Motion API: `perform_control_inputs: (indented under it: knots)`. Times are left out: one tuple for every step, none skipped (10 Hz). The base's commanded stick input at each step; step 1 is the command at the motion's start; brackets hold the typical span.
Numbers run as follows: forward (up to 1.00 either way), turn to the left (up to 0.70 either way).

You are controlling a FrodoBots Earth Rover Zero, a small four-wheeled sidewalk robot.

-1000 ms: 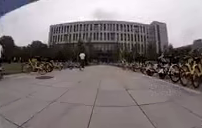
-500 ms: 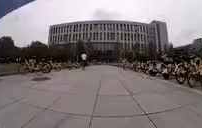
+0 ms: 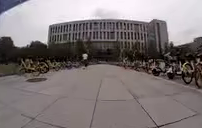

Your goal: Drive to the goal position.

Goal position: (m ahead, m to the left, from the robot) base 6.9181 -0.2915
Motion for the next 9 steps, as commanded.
perform_control_inputs:
  knots:
    - [0.6,0.01]
    - [0.6,0.01]
    - [0.6,0.01]
    - [0.6,0.01]
    - [0.6,0.01]
    - [0.6,0.01]
    - [0.6,0.01]
    - [0.6,0.01]
    - [0.6,0.01]
